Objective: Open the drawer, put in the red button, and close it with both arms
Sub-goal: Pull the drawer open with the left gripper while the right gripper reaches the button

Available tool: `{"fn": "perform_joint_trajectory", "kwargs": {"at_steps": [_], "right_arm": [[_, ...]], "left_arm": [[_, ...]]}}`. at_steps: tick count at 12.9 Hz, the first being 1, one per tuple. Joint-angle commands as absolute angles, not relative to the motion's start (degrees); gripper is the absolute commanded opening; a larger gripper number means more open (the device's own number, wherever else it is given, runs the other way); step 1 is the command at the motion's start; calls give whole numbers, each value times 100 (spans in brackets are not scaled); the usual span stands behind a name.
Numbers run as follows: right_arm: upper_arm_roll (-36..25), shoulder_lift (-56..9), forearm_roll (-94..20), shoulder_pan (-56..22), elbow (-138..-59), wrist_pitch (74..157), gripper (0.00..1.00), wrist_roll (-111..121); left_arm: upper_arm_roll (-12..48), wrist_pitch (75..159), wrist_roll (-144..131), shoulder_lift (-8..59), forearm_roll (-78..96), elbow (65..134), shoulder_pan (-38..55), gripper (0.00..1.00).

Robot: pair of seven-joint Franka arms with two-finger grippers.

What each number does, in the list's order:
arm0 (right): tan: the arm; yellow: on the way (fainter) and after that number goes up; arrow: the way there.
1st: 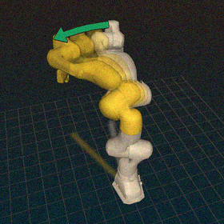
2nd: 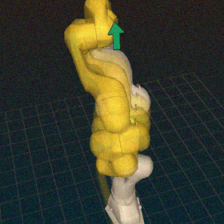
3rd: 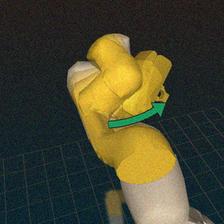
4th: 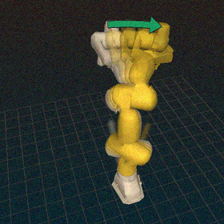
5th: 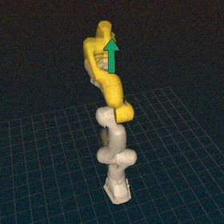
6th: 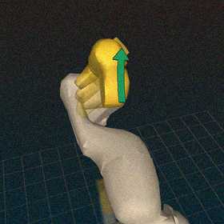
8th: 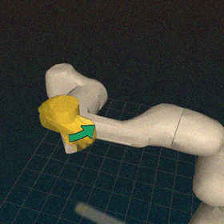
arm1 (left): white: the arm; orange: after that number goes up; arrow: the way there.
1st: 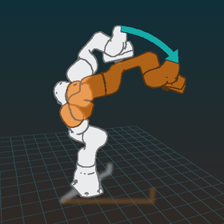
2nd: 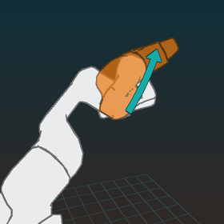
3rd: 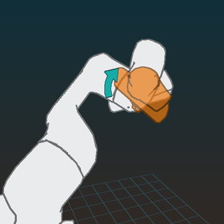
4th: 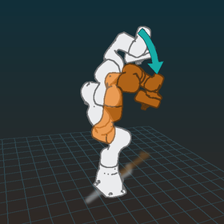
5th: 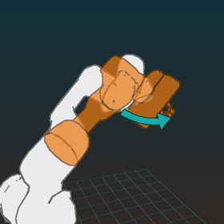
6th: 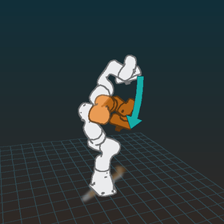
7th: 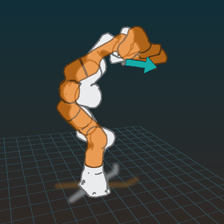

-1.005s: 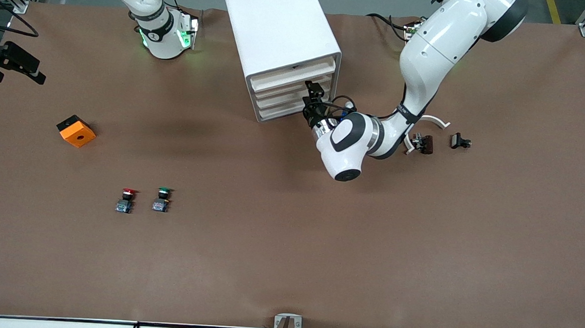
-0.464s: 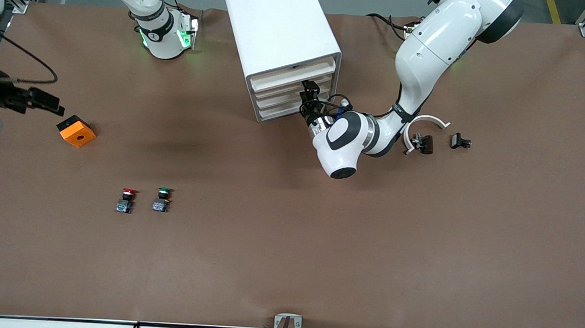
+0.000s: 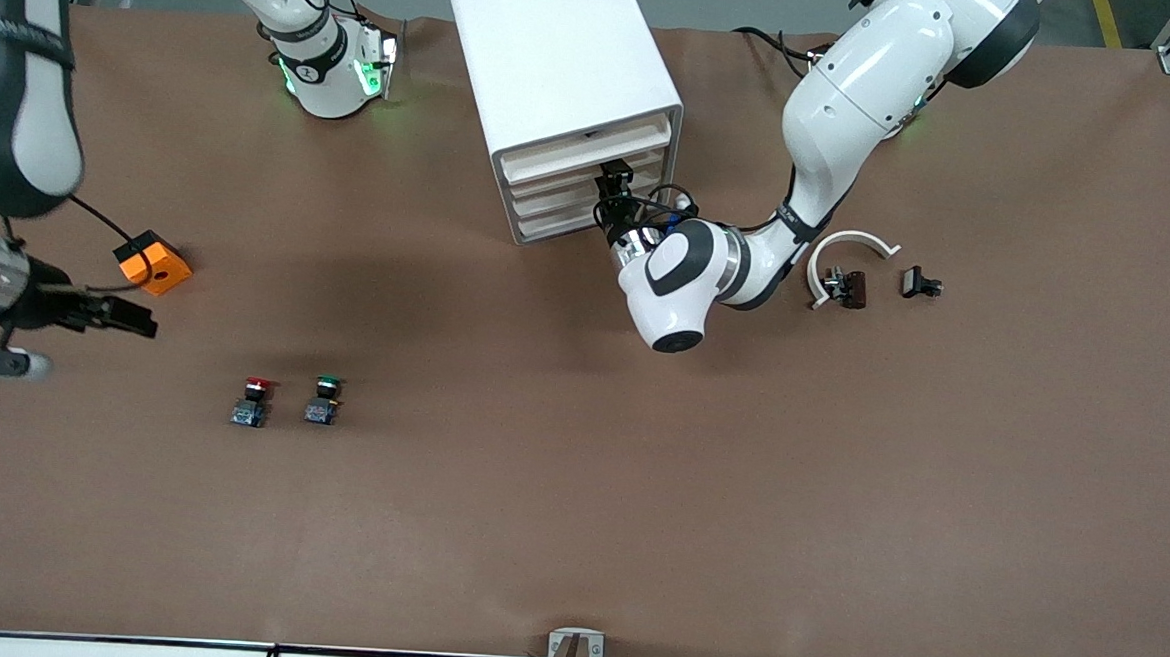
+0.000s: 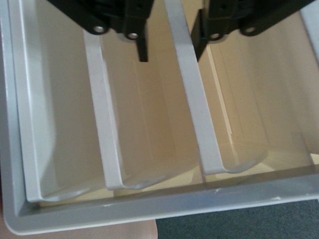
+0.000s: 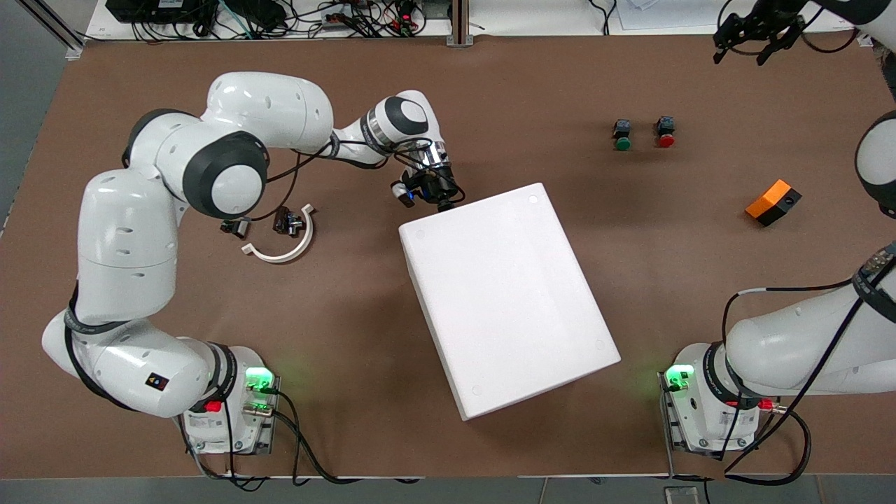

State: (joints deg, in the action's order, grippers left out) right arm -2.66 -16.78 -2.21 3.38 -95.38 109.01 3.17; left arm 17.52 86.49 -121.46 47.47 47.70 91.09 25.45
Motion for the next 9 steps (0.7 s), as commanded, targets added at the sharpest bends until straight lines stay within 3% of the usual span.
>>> {"fn": "perform_joint_trajectory", "kwargs": {"at_steps": [1,9], "right_arm": [[-246,-2178,-246,185,-9579,11528,100,-322],[-255,-3452,-158,17,-9738,13358,100,-422]], "left_arm": [[1697,8561,-12225,4860,4878,8983,2540,0],[959,8552,-12199,4860,4799,8368,2479,0]]}}
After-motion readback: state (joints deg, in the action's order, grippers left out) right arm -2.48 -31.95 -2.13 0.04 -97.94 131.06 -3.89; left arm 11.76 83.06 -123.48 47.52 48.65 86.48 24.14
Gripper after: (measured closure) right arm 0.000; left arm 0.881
